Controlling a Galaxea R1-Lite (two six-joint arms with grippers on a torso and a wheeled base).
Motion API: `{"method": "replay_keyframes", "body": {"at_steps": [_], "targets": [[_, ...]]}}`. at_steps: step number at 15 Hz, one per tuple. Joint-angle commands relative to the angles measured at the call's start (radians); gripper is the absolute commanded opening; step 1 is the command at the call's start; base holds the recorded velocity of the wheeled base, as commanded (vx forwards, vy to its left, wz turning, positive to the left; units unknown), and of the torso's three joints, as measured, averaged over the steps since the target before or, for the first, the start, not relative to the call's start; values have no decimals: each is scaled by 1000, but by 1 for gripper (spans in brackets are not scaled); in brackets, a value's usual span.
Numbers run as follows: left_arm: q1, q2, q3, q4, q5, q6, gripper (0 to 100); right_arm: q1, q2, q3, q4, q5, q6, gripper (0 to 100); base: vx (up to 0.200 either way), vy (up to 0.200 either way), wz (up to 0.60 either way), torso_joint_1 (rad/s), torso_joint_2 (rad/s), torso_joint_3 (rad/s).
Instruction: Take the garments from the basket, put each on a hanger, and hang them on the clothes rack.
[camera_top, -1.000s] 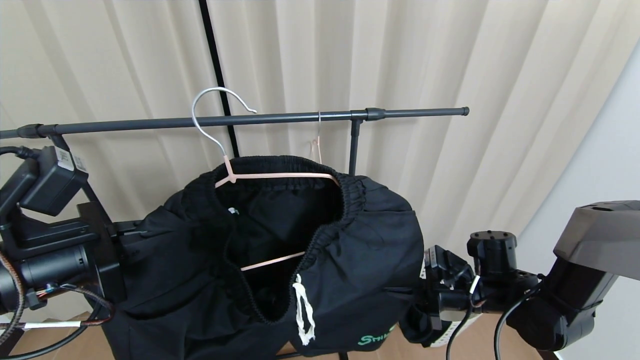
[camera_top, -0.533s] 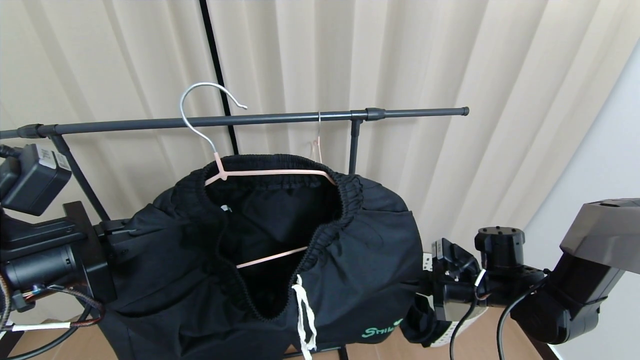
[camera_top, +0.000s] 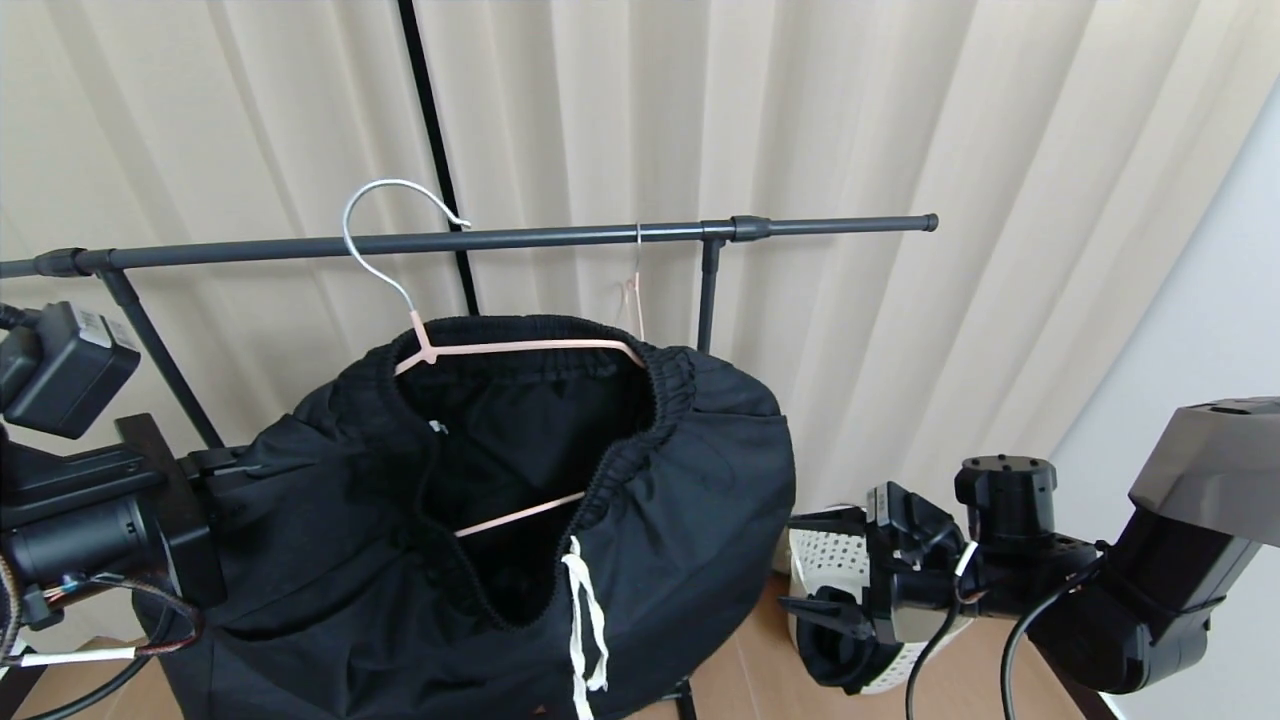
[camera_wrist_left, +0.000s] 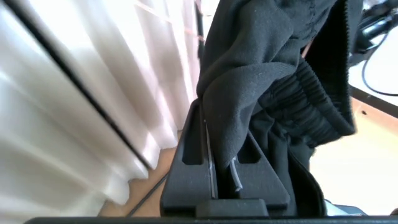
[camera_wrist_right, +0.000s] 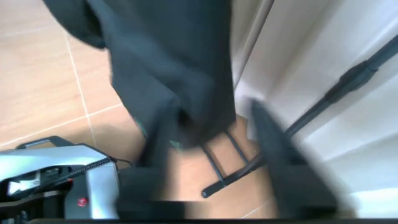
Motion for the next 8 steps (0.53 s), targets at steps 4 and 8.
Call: {"method": "replay_keyframes", "body": {"at_steps": [4,8], "targets": [[127,62,27,2,8,0,0,-2,-88,9,2,2,-12,100,0,0,0,0,0,0],[134,219,-16,2,230,2,0,-5,-116,8,2,-17,-12,100,0,0,0,0,0,0]]}}
